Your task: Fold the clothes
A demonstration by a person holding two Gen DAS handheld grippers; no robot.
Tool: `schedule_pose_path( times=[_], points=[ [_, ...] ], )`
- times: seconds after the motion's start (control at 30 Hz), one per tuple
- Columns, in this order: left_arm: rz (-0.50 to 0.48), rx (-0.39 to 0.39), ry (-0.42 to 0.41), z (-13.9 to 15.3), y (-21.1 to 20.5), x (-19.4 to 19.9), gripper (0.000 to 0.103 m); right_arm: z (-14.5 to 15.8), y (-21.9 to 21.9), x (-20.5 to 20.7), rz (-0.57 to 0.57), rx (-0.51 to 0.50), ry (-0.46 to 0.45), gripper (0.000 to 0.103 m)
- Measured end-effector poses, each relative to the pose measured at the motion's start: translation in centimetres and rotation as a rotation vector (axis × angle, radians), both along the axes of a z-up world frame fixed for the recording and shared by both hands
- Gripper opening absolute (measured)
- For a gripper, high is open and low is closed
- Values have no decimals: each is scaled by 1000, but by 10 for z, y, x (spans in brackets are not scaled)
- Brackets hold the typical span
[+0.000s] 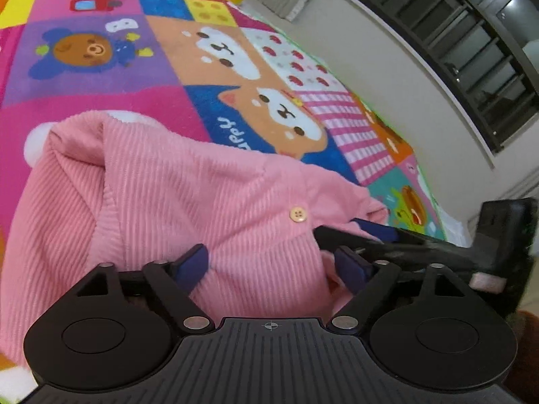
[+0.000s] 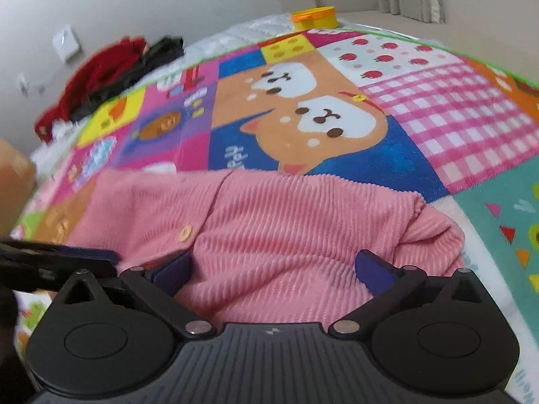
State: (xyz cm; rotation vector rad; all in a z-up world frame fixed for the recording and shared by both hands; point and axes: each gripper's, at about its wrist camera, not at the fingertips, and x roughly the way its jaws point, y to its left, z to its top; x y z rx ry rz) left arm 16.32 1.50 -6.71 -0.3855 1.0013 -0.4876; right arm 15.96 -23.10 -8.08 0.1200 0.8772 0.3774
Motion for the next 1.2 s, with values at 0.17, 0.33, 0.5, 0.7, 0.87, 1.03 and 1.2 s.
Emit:
schedule_pose_path(
  times=[0.17,0.33,0.5,0.7,0.87,1.03,1.2],
  points=[
    [37,-57,148,2,15,-34,90,6,-8,1,21,28,7,103],
    [57,-189,305,-15,27,-56,90,39,-38,3,-44,87,-88,103],
    [193,-267,340,-36,28,-46,92,38,-63,33,-133,2,-102,103],
    [249,-151,197,-34,27,-19,39,-1,-64,53,-114,-212,-93,102],
    [185,-42,93,-28,23,29,33,-9,-64,41,-68,-241,-66,102],
    [145,79,-65,-10,16,94,37,-3,-55,19,-32,-225,-23,102],
    [80,255,-207,-8,-6,130,57,5,-16,-5,103,-169,47,101]
  ],
)
